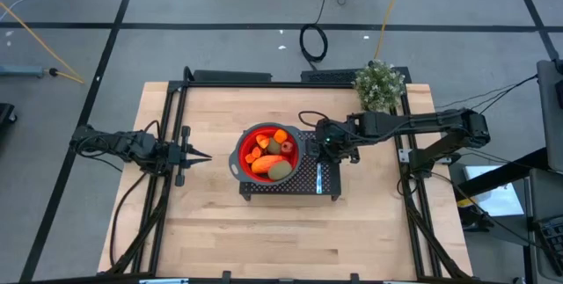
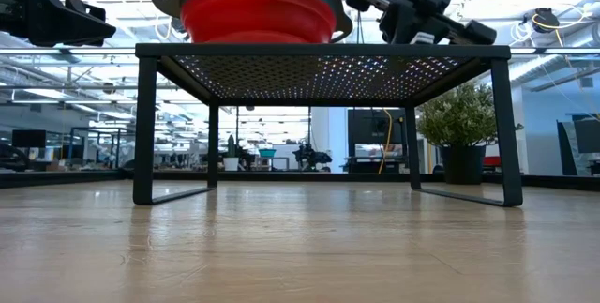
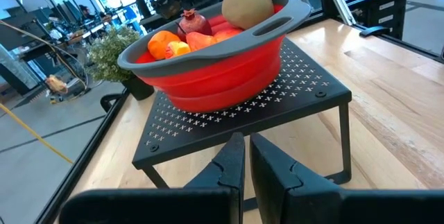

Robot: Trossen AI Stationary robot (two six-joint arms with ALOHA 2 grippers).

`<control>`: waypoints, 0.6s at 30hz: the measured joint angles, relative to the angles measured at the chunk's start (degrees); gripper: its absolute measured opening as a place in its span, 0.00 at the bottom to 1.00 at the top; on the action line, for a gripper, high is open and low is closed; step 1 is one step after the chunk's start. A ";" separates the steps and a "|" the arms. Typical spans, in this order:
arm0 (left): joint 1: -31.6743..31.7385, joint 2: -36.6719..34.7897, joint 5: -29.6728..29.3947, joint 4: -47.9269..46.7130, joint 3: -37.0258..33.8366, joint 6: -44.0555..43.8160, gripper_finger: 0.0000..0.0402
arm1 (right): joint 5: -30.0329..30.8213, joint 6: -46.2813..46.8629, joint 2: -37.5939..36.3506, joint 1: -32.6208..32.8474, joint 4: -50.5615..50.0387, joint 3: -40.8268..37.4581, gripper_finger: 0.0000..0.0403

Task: Pick & Place Fruit
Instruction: Put the blue and white patterned knife on the shelf

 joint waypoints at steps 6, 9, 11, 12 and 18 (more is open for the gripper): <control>0.02 0.00 0.00 0.04 0.00 -0.01 0.06 | 0.01 -0.05 0.00 0.00 -0.12 -0.22 0.02; 0.02 0.00 0.00 0.07 0.00 -0.01 0.06 | 0.08 -0.33 0.00 0.00 -0.13 -0.22 0.04; 0.01 0.00 0.00 0.09 0.00 -0.03 0.06 | 0.12 -0.31 0.00 0.00 -0.14 -0.22 0.06; 0.02 0.00 0.00 0.09 0.00 -0.03 0.06 | 0.20 -0.39 0.00 0.00 -0.14 -0.24 0.08; 0.02 0.00 0.00 0.13 0.00 -0.07 0.06 | 0.43 -1.64 0.00 0.00 -0.16 -0.27 0.14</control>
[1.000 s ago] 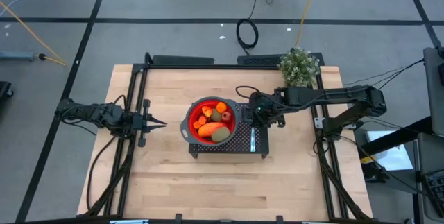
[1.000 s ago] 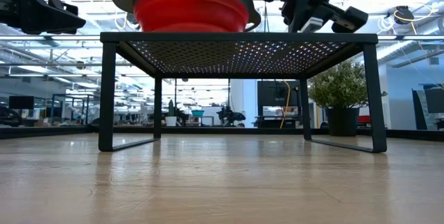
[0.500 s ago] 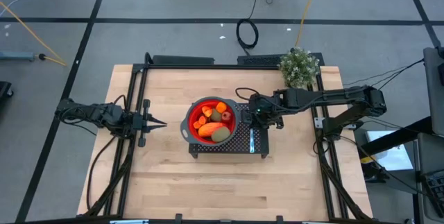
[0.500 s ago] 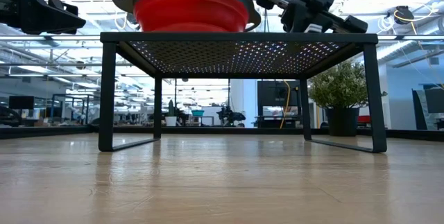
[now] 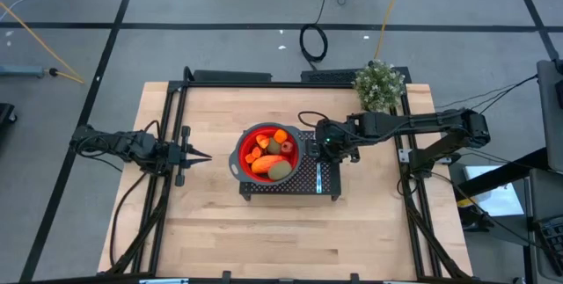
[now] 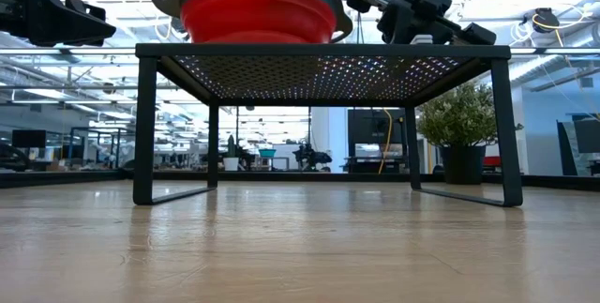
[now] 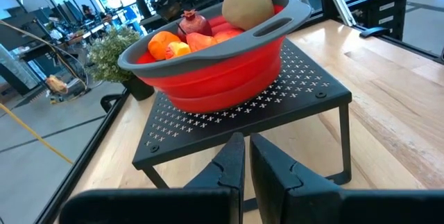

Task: Pick & Place Fruit
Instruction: Put the blue and white patterned knife on the shelf, then return to Home Position

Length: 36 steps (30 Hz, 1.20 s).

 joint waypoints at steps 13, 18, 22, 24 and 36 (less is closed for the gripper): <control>-0.01 0.00 0.00 0.04 0.00 0.00 0.06 | -0.19 1.83 0.00 0.00 0.15 0.00 0.14; 0.00 0.00 0.00 0.04 0.01 0.01 0.06 | -0.37 2.46 -0.02 0.00 1.04 0.00 0.15; 0.00 -0.02 0.00 0.04 0.00 0.00 0.06 | -0.74 3.07 -0.59 0.08 1.85 0.00 0.15; -0.01 0.00 0.00 0.06 0.00 0.00 0.06 | -0.96 3.27 -1.13 0.09 1.94 0.00 0.15; 0.00 0.00 0.11 0.07 0.00 -0.46 0.06 | 4.50 2.11 -7.47 4.49 -0.74 -0.02 0.01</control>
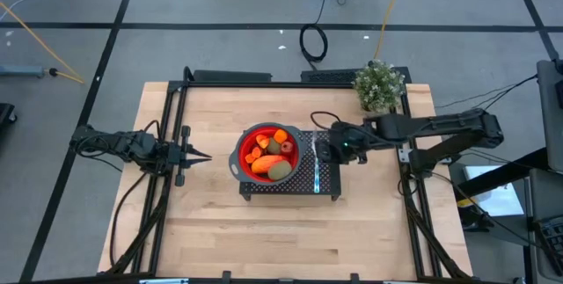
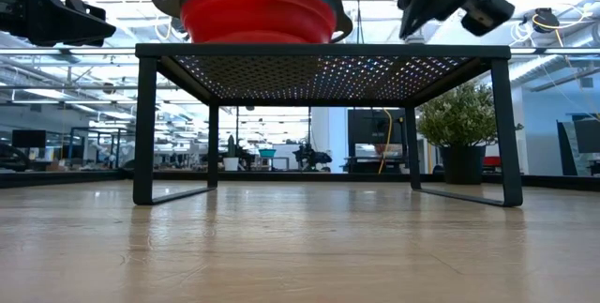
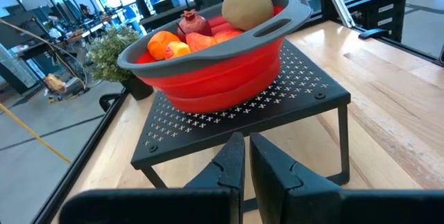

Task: Pick & Place Fruit
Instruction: Return to Home Position

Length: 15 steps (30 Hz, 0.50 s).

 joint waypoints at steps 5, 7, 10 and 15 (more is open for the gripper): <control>0.00 0.00 0.00 -0.02 0.00 -0.19 0.06 | 8.01 -5.04 -3.19 4.35 0.09 0.00 0.01; 0.00 -0.02 -0.02 0.02 0.00 -0.20 0.06 | 11.69 -8.80 -4.38 6.00 0.08 0.00 0.00; 0.00 0.00 -0.04 0.35 0.00 -0.20 0.06 | 17.25 -14.65 -6.32 8.06 0.31 0.00 0.00; 0.00 0.00 -0.04 0.72 0.00 -2.04 0.06 | 21.36 -24.78 -9.81 10.01 0.30 0.00 0.00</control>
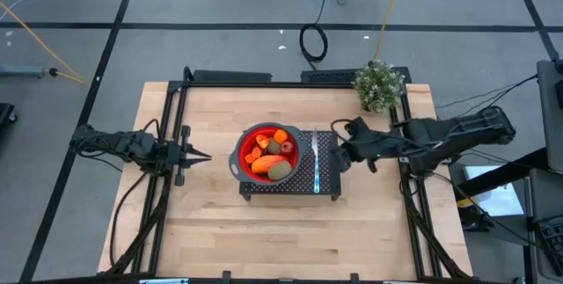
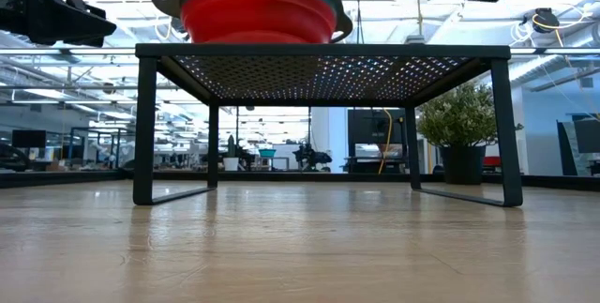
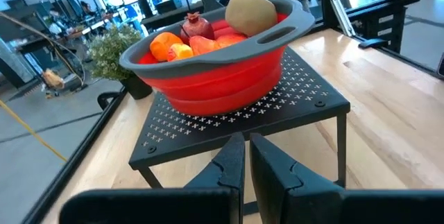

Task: Pick & Place Fruit
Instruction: Return to Home Position

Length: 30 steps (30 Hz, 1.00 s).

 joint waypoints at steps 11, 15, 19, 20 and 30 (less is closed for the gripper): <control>-0.02 0.00 -0.02 1.08 0.00 -7.52 0.06 | 1.00 -22.69 -8.16 0.82 0.46 0.02 0.00; -0.01 0.00 -0.02 1.09 0.00 -12.60 0.06 | 0.94 -28.57 -10.67 1.63 0.37 0.02 0.00; 0.00 0.00 -0.02 1.09 0.00 -18.71 0.06 | 0.95 -32.89 -12.45 3.25 0.21 -0.28 0.00; 0.00 0.00 -0.02 1.09 0.00 -20.11 0.06 | 0.94 -33.70 -12.94 3.60 0.46 -0.98 0.00; 0.00 0.00 0.07 1.07 0.00 -24.93 0.06 | -3.47 -38.03 -23.06 6.22 14.11 -18.12 0.00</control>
